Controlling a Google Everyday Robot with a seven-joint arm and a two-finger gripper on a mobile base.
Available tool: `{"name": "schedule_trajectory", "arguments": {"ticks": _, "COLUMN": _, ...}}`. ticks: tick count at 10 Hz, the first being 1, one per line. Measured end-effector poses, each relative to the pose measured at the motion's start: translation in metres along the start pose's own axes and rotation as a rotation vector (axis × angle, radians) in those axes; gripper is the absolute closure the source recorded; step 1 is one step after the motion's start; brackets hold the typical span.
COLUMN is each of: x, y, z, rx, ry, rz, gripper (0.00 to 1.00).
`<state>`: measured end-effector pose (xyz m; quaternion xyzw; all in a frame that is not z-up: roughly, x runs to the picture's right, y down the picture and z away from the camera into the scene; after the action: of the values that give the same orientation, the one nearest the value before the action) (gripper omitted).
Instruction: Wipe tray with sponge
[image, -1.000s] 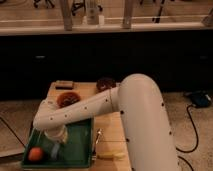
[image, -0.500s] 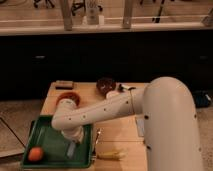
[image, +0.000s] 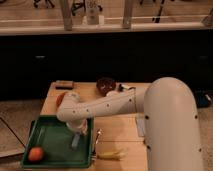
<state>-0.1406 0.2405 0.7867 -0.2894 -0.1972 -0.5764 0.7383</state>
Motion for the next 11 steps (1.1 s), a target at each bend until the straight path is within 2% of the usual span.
{"name": "schedule_trajectory", "arguments": {"ticks": 3, "x": -0.004, "y": -0.063, "z": -0.003, "rx": 0.008, "ry": 0.005, "rz": -0.065, "gripper": 0.96}}
{"name": "schedule_trajectory", "arguments": {"ticks": 5, "x": -0.023, "y": -0.102, "z": -0.002, "rx": 0.013, "ry": -0.009, "rz": -0.157, "gripper": 0.96}}
{"name": "schedule_trajectory", "arguments": {"ticks": 6, "x": -0.034, "y": -0.111, "z": -0.001, "rx": 0.013, "ry": -0.018, "rz": -0.182, "gripper": 0.96}}
{"name": "schedule_trajectory", "arguments": {"ticks": 9, "x": -0.062, "y": -0.108, "z": 0.003, "rx": 0.008, "ry": -0.05, "rz": -0.22, "gripper": 0.96}}
{"name": "schedule_trajectory", "arguments": {"ticks": 11, "x": -0.073, "y": -0.082, "z": 0.002, "rx": 0.009, "ry": -0.063, "rz": -0.222, "gripper": 0.96}}
